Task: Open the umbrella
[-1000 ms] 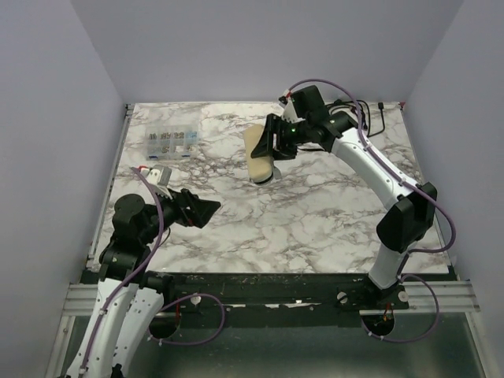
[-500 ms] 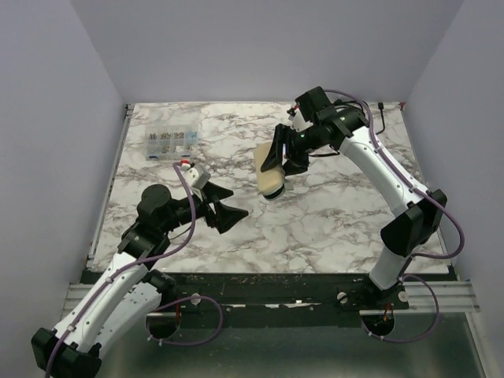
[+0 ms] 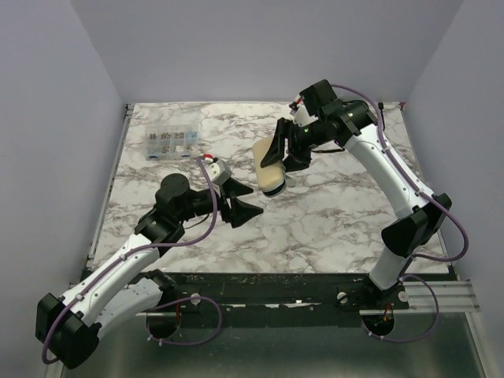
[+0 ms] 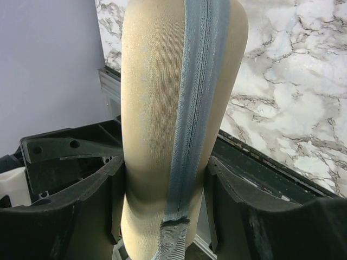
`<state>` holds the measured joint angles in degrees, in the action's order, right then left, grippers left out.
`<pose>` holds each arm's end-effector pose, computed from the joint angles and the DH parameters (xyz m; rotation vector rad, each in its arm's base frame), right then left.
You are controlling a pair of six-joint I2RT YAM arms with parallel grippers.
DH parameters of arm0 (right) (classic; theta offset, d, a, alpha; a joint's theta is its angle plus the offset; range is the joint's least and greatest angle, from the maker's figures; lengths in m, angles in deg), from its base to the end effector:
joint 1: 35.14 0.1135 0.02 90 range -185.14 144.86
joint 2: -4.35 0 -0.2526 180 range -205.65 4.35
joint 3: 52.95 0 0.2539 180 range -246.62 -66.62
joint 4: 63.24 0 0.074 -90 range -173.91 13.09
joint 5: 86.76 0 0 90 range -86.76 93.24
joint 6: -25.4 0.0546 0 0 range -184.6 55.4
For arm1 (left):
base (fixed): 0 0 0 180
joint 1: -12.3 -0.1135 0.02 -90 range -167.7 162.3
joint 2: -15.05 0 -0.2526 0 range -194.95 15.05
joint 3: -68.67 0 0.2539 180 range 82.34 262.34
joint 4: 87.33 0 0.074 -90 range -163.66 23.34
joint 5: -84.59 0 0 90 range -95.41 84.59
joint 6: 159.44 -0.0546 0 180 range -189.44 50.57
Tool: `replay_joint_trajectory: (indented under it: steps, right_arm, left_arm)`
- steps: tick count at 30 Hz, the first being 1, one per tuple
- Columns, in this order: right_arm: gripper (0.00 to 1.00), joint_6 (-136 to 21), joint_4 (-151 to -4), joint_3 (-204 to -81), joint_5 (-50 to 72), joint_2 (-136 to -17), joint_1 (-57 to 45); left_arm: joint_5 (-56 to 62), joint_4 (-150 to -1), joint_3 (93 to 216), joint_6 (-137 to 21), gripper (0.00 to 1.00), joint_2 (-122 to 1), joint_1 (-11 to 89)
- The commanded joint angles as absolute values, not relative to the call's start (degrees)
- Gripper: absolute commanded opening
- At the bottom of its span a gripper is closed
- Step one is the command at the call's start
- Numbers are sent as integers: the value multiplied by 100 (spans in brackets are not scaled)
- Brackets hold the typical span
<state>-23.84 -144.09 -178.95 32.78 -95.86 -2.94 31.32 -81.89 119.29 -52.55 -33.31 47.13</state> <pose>0.2928 0.2162 0.3730 -0.0223 2.7538 1.0953 0.1648 -0.1544 0.3058 0.7816 1.5742 -1.1928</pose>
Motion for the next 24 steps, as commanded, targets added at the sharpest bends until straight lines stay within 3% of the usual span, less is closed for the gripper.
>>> replay_joint_trajectory:
  steps: [1,14,24]
  right_arm:
    - [1,-2253,-14382,-18141,3681,-9277,-265]
    - [1,-2201,-14223,-18189,3941,-9155,-262]
    - [1,-2185,-14144,-18166,3981,-9049,-262]
  left_arm:
    - [3373,-8673,12204,-5326,69,-3443,4806]
    - [3596,-8775,12359,-5404,64,-3667,4806]
    - [3689,-8374,12827,-5611,49,-3803,4807]
